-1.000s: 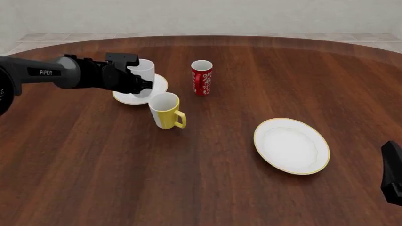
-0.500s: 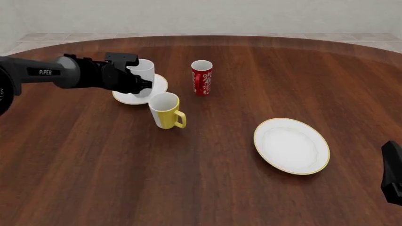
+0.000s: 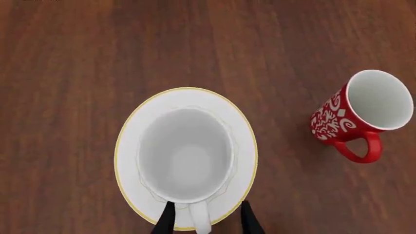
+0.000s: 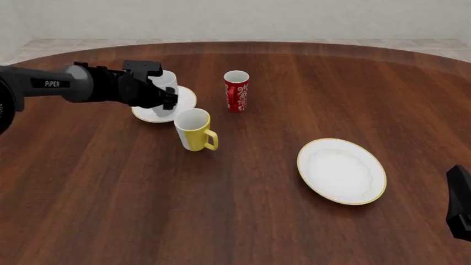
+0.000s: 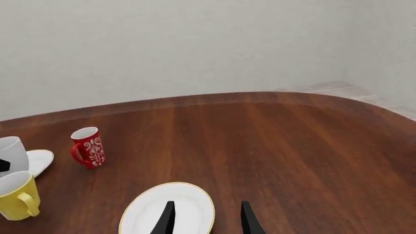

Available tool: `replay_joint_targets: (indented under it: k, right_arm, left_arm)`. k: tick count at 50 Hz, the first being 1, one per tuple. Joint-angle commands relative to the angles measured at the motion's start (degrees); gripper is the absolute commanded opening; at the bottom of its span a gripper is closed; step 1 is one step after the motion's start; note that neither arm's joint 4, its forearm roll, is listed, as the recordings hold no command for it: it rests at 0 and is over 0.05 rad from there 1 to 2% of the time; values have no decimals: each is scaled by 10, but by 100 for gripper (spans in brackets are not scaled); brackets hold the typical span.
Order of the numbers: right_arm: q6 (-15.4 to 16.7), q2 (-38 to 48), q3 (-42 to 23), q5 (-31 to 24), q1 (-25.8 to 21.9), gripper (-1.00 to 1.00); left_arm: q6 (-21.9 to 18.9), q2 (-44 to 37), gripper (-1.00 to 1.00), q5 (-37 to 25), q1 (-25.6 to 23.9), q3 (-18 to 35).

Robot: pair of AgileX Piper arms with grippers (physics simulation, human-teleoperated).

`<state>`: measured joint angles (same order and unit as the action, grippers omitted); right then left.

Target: Put the white mug on the left plate.

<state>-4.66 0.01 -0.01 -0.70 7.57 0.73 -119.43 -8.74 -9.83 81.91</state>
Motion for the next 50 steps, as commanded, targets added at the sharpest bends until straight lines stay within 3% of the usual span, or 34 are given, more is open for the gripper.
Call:
replay_joint_targets:
  k: [1, 50]
  right_arm:
    - [0, 0, 0, 0, 0, 100]
    - [-4, 0, 0, 2, 3, 100]
  left_arm:
    - [-1, 2, 100, -1, -1, 2]
    - [-21, 56, 100, -7, 6, -17]
